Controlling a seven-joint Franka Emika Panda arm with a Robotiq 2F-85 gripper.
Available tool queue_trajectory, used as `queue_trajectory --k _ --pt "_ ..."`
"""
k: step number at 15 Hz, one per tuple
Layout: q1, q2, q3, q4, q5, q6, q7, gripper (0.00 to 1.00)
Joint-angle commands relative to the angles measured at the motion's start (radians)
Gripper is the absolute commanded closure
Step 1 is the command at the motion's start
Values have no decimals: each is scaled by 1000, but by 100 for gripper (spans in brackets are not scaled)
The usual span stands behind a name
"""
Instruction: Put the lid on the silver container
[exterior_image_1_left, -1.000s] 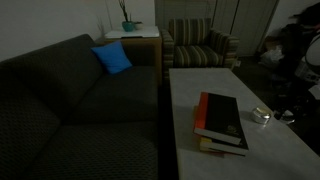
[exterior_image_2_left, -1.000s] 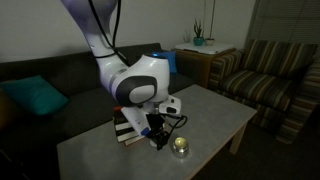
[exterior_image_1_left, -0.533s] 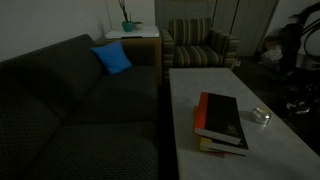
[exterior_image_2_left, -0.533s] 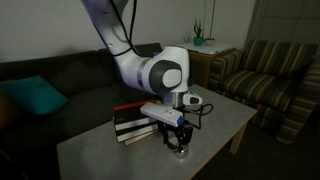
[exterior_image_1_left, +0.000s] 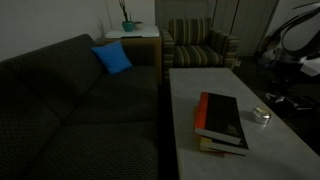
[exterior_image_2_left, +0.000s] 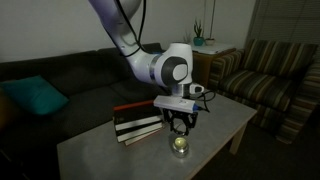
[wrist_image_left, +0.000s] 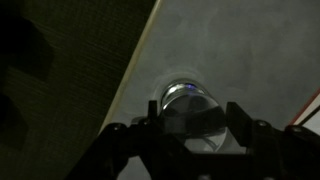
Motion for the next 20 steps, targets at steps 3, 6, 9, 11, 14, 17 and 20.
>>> queue_trajectory --k 3,6,9,11,14,17,20 --pt "-65 199 91 286 40 -125 -136 56" --pt "-69 270 91 383 56 -189 -135 56" --pt "-68 319 81 453 74 -228 -109 56" --pt "-69 284 72 396 85 -212 -86 56" --pt "-73 281 62 396 105 -214 -40 56" --pt "-69 281 50 398 119 -230 9 56" --pt "-67 281 49 401 127 -243 46 56"
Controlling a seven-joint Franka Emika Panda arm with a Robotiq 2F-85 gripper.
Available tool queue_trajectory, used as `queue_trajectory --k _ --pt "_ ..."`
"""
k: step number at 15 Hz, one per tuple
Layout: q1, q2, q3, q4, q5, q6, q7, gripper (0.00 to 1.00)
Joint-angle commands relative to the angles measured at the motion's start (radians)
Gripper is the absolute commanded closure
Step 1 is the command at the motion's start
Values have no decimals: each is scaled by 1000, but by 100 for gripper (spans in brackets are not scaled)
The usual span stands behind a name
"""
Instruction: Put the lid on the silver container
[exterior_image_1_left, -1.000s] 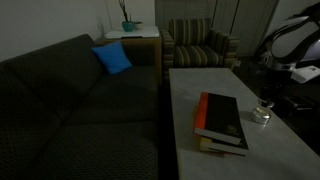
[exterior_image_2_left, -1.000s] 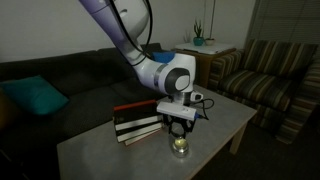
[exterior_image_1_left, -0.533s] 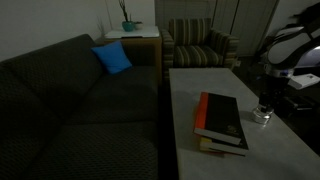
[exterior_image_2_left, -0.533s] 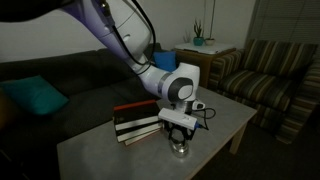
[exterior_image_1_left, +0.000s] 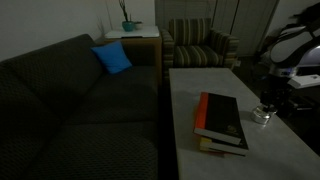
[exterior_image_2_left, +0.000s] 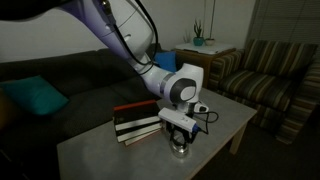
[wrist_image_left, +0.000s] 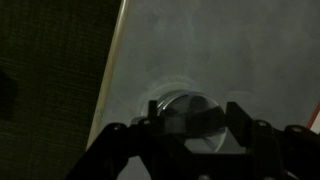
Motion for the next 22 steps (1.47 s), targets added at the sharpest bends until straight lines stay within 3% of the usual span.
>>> queue_trajectory --k 1,7,8,10,11,22 --pt "-2 0 0 18 27 -41 25 56" --pt "-8 -1 2 57 51 -113 55 56" --pt "5 -1 -7 36 40 -66 56 31" --pt "4 -1 -7 46 42 -84 56 31" --pt "4 -1 -7 47 43 -86 56 56" --pt "10 0 -36 29 49 37 190 56"
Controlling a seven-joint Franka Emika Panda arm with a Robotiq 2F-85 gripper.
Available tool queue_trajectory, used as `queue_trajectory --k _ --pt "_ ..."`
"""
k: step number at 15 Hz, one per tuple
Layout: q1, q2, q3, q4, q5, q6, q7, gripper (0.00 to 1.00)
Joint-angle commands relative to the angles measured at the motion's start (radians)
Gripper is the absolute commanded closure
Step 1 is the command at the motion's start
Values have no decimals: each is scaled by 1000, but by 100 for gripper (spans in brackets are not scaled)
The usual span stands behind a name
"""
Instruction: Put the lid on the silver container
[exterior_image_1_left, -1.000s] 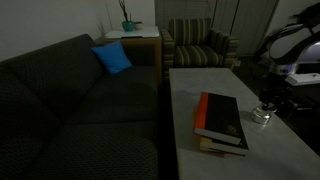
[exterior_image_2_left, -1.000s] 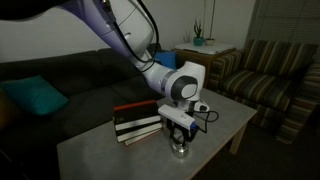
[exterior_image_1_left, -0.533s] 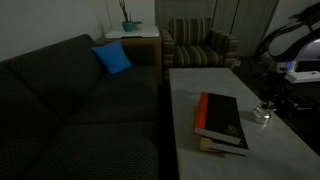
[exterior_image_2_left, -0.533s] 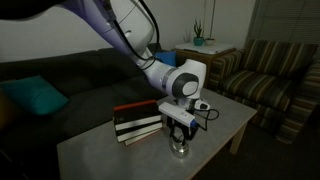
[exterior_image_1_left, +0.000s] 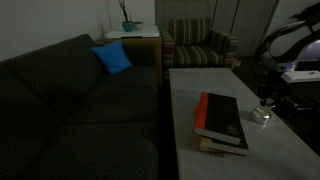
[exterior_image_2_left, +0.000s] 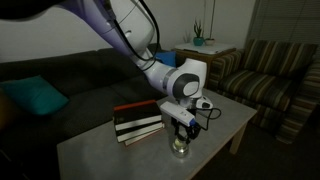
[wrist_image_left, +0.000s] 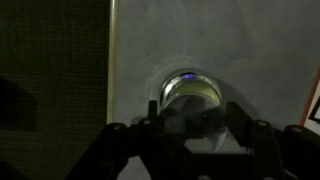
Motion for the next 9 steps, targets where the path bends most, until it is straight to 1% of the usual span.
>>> queue_trajectory --k 1,9 --pt "4 0 -21 -16 14 40 23 56" --pt "-9 1 13 -15 16 -16 -63 56"
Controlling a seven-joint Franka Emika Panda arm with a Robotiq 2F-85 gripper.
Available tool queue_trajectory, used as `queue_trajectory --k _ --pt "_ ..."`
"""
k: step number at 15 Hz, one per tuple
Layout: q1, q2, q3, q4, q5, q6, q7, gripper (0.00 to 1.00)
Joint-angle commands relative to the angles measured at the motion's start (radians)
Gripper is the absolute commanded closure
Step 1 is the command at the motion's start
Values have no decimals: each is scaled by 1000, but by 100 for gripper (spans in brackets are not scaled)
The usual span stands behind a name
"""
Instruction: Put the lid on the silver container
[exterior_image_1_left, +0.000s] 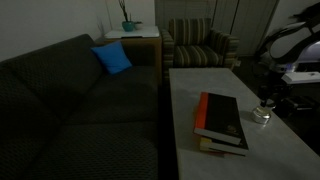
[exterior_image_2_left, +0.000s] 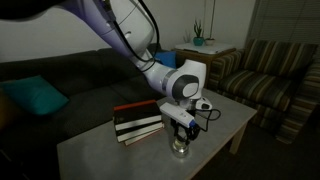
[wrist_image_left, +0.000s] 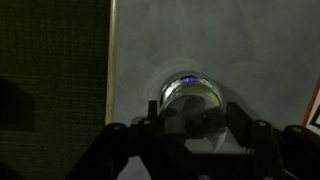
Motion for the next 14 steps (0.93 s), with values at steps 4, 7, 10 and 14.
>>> queue_trajectory --k 4,7,10,14 --pt "-13 0 21 -6 16 -43 -89 56" --pt "-13 0 24 -4 14 -75 -115 56" --pt "-13 0 21 0 12 -114 -130 56" --pt "-7 0 11 5 11 -137 -117 56"
